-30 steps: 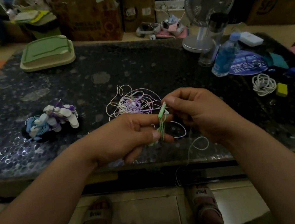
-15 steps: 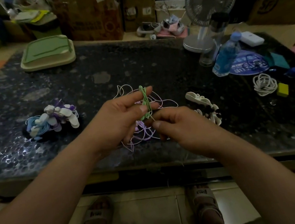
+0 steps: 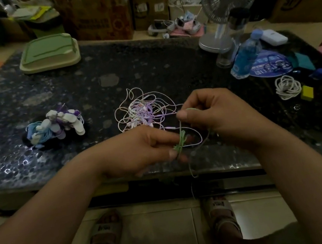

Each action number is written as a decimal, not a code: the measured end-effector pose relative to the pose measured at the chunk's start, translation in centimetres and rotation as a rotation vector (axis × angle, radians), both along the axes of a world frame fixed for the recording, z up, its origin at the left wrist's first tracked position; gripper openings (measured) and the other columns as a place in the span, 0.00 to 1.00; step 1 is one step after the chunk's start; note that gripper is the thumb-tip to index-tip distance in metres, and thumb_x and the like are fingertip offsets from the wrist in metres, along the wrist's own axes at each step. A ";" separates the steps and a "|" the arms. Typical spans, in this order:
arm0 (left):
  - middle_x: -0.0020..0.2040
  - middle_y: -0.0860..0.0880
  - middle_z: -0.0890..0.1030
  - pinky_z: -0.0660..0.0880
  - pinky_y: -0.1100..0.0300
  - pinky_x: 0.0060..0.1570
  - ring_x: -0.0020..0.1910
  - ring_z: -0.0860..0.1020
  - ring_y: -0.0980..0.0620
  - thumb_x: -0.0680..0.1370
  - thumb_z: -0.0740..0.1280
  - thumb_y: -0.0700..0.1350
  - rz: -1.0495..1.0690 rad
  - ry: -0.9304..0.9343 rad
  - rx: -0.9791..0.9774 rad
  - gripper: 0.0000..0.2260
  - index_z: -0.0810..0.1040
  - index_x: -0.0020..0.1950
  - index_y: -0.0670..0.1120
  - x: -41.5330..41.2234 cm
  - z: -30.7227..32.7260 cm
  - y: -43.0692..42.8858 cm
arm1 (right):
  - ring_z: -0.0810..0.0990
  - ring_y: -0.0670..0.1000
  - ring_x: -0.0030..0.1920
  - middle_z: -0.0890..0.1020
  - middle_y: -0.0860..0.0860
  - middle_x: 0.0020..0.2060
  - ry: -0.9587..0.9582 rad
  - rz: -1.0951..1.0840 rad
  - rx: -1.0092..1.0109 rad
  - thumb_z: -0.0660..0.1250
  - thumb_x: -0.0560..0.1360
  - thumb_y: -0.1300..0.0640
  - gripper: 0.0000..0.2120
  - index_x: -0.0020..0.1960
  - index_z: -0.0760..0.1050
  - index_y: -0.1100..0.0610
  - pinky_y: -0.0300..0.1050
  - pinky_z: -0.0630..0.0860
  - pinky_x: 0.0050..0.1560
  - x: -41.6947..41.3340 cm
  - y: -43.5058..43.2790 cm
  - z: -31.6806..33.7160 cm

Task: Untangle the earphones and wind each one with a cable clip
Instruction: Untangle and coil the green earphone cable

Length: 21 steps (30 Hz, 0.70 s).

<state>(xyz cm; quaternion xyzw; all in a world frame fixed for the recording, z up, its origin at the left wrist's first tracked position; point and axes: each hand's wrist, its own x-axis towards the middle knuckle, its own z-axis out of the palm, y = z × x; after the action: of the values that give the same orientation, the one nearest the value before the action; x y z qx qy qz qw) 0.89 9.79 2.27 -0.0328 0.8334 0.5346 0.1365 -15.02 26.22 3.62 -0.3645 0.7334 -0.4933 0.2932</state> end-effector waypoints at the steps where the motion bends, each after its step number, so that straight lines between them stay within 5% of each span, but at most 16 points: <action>1: 0.59 0.54 0.86 0.71 0.64 0.27 0.24 0.71 0.56 0.85 0.64 0.38 0.011 -0.006 0.116 0.18 0.77 0.72 0.54 0.0 0.2 0.1 | 0.77 0.49 0.33 0.80 0.57 0.34 -0.127 -0.003 -0.015 0.74 0.77 0.54 0.07 0.45 0.81 0.58 0.40 0.78 0.34 -0.1 -0.1 -0.1; 4: 0.62 0.46 0.85 0.62 0.69 0.21 0.20 0.65 0.58 0.82 0.63 0.40 0.076 0.054 0.400 0.20 0.75 0.74 0.53 0.1 0.5 -0.2 | 0.70 0.48 0.30 0.73 0.53 0.32 -0.435 -0.011 -0.006 0.69 0.81 0.54 0.08 0.48 0.81 0.59 0.40 0.76 0.31 0.0 -0.5 -1.1; 9: 0.62 0.45 0.85 0.55 0.65 0.24 0.19 0.62 0.60 0.80 0.64 0.42 0.354 0.125 0.577 0.22 0.76 0.74 0.53 -0.4 0.4 -1.1 | 0.72 0.46 0.31 0.77 0.53 0.37 -0.281 0.091 0.126 0.63 0.85 0.51 0.10 0.51 0.83 0.51 0.42 0.74 0.33 1.8 -1.3 -2.2; 14: 0.61 0.51 0.86 0.62 0.68 0.22 0.21 0.63 0.57 0.85 0.61 0.38 0.490 0.143 0.326 0.20 0.74 0.76 0.53 -0.7 0.0 -1.8 | 0.82 0.48 0.37 0.82 0.45 0.37 0.132 0.164 0.234 0.65 0.84 0.50 0.08 0.52 0.83 0.45 0.47 0.81 0.37 2.8 -1.0 -1.5; 17: 0.46 0.57 0.88 0.65 0.66 0.21 0.21 0.64 0.57 0.86 0.62 0.39 0.473 0.123 0.138 0.19 0.75 0.74 0.56 -0.2 -0.1 -1.5 | 0.81 0.49 0.35 0.82 0.36 0.35 0.331 0.149 0.261 0.68 0.83 0.50 0.06 0.49 0.82 0.47 0.49 0.79 0.38 2.7 -0.7 -1.1; 19: 0.38 0.54 0.85 0.68 0.65 0.23 0.22 0.67 0.57 0.86 0.64 0.43 0.397 0.100 -0.036 0.17 0.78 0.71 0.59 -0.1 -0.4 -1.4 | 0.80 0.45 0.36 0.82 0.40 0.35 0.434 0.084 0.226 0.71 0.80 0.50 0.04 0.47 0.82 0.48 0.46 0.78 0.39 2.4 -0.7 -0.7; 21: 0.41 0.56 0.85 0.75 0.64 0.33 0.29 0.76 0.59 0.85 0.65 0.47 0.240 0.068 -0.234 0.14 0.80 0.68 0.61 0.0 -0.7 -1.2 | 0.81 0.42 0.39 0.83 0.43 0.37 0.443 0.044 0.161 0.72 0.79 0.53 0.02 0.47 0.82 0.48 0.42 0.78 0.40 1.9 -0.6 -0.5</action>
<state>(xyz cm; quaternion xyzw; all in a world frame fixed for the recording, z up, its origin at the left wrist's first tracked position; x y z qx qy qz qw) 0.89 8.56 1.58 -0.1296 0.8843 0.4470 0.0384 -13.14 25.61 3.12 -0.4552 0.8086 -0.3347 0.1641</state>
